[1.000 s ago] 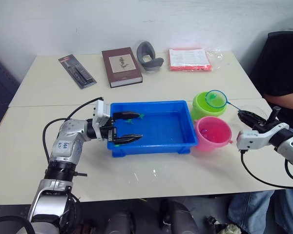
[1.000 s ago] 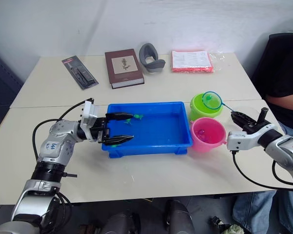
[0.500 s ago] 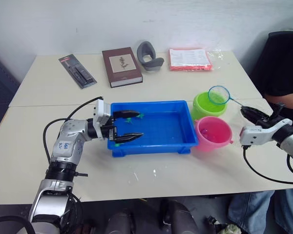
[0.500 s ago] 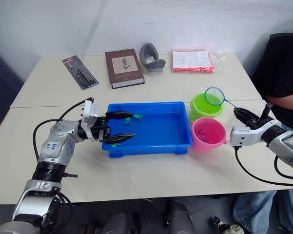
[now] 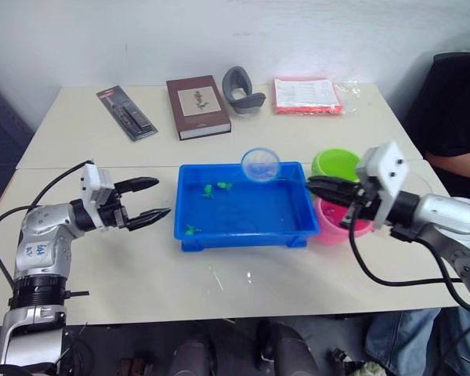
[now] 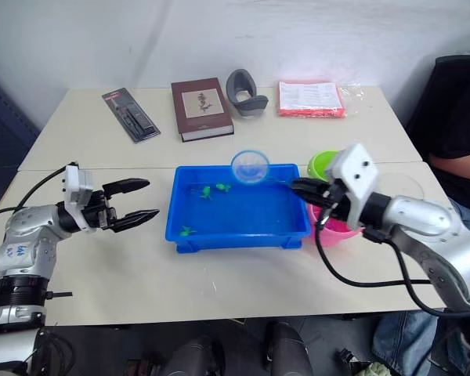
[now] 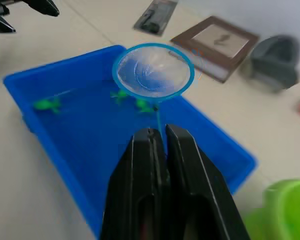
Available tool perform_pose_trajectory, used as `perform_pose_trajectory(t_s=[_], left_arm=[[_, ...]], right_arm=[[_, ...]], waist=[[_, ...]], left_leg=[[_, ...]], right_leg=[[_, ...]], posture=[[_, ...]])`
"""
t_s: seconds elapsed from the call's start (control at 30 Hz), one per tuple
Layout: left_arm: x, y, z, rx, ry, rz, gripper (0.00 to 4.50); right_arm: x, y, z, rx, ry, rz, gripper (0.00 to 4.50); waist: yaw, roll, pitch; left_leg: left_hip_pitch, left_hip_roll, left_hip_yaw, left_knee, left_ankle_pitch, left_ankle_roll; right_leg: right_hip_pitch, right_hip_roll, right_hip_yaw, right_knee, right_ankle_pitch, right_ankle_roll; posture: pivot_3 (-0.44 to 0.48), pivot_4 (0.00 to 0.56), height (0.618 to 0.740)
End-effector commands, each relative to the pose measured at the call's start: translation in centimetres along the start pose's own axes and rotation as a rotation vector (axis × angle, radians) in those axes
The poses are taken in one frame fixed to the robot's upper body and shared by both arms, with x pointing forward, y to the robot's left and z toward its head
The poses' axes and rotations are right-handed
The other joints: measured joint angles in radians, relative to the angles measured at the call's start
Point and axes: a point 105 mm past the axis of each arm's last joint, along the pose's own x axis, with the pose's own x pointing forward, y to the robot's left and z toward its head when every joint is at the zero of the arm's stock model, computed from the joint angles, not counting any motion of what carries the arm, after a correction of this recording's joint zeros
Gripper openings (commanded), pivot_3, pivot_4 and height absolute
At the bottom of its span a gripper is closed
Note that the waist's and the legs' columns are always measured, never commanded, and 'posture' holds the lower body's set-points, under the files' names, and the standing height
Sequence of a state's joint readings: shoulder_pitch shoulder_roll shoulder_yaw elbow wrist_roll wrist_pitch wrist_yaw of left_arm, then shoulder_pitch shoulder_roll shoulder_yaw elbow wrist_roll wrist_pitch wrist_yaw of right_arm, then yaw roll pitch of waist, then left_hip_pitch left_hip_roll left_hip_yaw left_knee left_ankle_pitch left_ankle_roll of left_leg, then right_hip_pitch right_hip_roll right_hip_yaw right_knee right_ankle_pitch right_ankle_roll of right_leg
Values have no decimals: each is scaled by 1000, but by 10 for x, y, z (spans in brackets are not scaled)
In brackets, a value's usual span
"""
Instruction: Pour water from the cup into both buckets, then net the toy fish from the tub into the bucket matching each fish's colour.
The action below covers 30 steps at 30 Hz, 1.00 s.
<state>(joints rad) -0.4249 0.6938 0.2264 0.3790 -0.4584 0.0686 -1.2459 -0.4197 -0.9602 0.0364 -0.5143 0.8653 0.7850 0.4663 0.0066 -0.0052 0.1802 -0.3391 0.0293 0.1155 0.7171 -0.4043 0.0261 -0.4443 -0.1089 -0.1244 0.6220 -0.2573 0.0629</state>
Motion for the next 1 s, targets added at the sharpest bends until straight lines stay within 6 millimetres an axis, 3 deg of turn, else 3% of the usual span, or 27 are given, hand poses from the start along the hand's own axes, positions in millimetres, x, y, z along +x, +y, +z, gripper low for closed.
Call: perform_pose_trajectory(t_s=[0.03,0.17,0.5,0.77,1.0], left_arm=[[-11,3,7,40,-2,23,4464],[-12,-1,6,44,1,20,4464],[-10,-7,5,46,13,18,4464],[-11,-10,2,46,19,22,4464],[-12,-10,0,45,19,29,4464]], right_arm=[[9,4,-11,51,128,-10,0],[20,-2,-31,97,262,-11,0],[75,-15,-35,141,270,-11,0],[113,-25,-25,102,183,-40,0],[119,-17,-14,56,67,-2,0]], waist=[[-2,0,0],[-7,0,0],[-15,0,0],[-22,0,0],[-37,0,0]], left_leg=[[-1,0,0,0,0,0],[-4,-1,-2,0,0,0],[-6,1,-1,-1,0,0],[-7,1,-2,-1,0,0],[-8,1,-4,-1,0,-1]], right_leg=[[0,0,-1,0,0,0],[-1,-1,-5,1,0,0],[-2,8,-9,1,0,1],[-2,9,-9,1,0,1],[-2,9,-9,1,0,1]], posture=[[0,150,740],[0,150,740],[0,150,740],[0,150,740],[0,150,740]])
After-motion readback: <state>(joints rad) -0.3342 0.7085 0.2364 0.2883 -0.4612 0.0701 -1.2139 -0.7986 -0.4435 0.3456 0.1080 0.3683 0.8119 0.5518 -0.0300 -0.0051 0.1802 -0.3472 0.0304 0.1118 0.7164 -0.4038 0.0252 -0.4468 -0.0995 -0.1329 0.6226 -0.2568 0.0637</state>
